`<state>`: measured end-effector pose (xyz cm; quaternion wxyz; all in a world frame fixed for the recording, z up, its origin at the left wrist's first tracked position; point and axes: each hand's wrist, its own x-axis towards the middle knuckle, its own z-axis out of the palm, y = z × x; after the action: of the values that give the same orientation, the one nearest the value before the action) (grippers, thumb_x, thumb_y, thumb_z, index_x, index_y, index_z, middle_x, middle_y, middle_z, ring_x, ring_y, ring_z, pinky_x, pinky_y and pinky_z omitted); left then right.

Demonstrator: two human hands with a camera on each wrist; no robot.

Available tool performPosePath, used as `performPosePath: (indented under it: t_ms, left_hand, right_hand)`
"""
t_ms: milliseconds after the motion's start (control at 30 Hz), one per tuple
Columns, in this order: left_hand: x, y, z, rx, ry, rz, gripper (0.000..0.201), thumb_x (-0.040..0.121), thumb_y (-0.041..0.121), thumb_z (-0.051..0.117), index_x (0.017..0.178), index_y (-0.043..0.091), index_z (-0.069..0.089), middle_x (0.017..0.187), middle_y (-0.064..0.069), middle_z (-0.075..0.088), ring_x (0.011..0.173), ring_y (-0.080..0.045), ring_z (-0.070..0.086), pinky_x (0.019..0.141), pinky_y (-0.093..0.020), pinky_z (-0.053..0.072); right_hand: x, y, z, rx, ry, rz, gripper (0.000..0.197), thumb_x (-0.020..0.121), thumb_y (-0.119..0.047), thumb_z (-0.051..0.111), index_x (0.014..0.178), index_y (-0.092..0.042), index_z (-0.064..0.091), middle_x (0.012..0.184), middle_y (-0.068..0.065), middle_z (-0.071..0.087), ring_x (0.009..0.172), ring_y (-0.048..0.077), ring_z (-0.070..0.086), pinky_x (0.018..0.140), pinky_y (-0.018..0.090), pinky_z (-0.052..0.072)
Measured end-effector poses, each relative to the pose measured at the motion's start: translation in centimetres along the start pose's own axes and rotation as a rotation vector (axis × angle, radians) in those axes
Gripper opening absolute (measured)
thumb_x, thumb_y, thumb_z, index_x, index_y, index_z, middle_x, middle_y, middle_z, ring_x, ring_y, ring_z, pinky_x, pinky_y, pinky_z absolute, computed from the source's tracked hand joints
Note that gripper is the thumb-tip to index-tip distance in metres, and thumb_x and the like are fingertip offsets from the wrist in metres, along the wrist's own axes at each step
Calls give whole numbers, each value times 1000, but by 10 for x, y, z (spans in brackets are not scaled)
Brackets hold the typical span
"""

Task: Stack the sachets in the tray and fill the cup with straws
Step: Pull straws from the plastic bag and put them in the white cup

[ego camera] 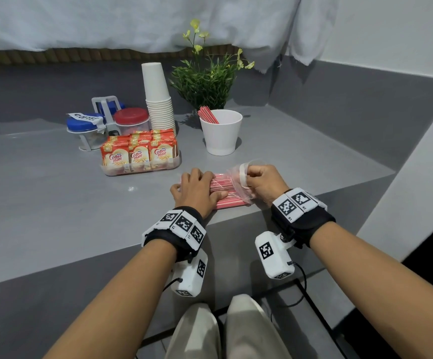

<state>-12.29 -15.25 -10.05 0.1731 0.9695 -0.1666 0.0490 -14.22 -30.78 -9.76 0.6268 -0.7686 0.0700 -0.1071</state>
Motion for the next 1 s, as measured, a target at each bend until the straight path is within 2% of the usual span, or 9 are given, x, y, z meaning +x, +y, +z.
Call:
performPosePath:
  t_ms: [133, 200, 267, 433, 533, 600, 700, 833, 1000]
  left_hand:
    - [-1, 2, 1, -10, -24, -12, 44, 91, 47, 46, 128, 25, 41, 130, -5, 39, 124, -25, 32, 103, -45, 26]
    - [-2, 1, 2, -15, -20, -16, 42, 91, 48, 44, 127, 25, 41, 129, -5, 39, 123, -25, 32, 102, -45, 26]
    - [-2, 0, 3, -9, -7, -21, 41, 92, 48, 43, 126, 25, 41, 128, -5, 40, 121, -26, 33, 101, -44, 26]
    - [-2, 2, 5, 22, 3, -29, 40, 93, 49, 39, 124, 25, 41, 127, -6, 40, 121, -26, 34, 100, -45, 27]
    - [-2, 1, 6, 22, 3, -24, 39, 93, 50, 37, 123, 24, 41, 126, -6, 41, 120, -26, 34, 99, -45, 28]
    - [-2, 0, 7, 18, 4, -23, 40, 94, 51, 34, 123, 24, 41, 125, -6, 41, 119, -26, 34, 99, -45, 28]
    - [-2, -1, 8, 14, 4, -27, 39, 96, 50, 27, 121, 24, 41, 124, -7, 41, 118, -27, 34, 99, -45, 27]
    - [-2, 0, 8, 3, 25, -30, 39, 98, 47, 21, 120, 23, 41, 120, -7, 42, 116, -27, 36, 98, -45, 27]
    - [-4, 1, 9, 19, 22, -35, 39, 97, 48, 22, 120, 23, 41, 120, -6, 42, 115, -27, 36, 97, -45, 28]
  right_hand:
    - [2, 4, -5, 12, 85, 13, 7, 81, -1, 65, 77, -5, 69, 70, 10, 63, 62, 26, 60, 44, 28, 51]
    - [3, 1, -10, 46, 121, 9, 5, 82, -1, 63, 81, 0, 69, 71, 10, 62, 65, 25, 59, 57, 35, 54]
    - [5, 1, -13, 115, 160, 25, 15, 84, 2, 59, 71, -4, 65, 70, 10, 61, 65, 24, 58, 68, 40, 53]
    - [2, 0, -5, 147, 21, 118, 25, 93, -5, 48, 69, -6, 56, 38, 1, 49, 27, 10, 41, 33, 22, 43]
    - [6, -3, -7, 69, 88, 74, 25, 88, -2, 56, 63, -8, 60, 56, 6, 57, 46, 16, 54, 48, 27, 49]
    - [9, -7, -12, 113, 157, 74, 23, 84, -1, 61, 63, -8, 59, 60, 8, 56, 52, 17, 53, 54, 29, 48]
    - [10, -13, -17, 363, 219, 56, 21, 82, -2, 64, 65, -6, 53, 50, 4, 48, 34, 5, 39, 36, 16, 37]
    - [11, -17, -12, 697, 135, 103, 18, 84, -6, 63, 68, -5, 54, 60, 5, 45, 34, 3, 38, 34, 12, 35]
    - [11, -12, 2, 645, 41, 175, 24, 83, -6, 64, 62, -7, 53, 48, 4, 44, 29, 6, 37, 32, 16, 37]
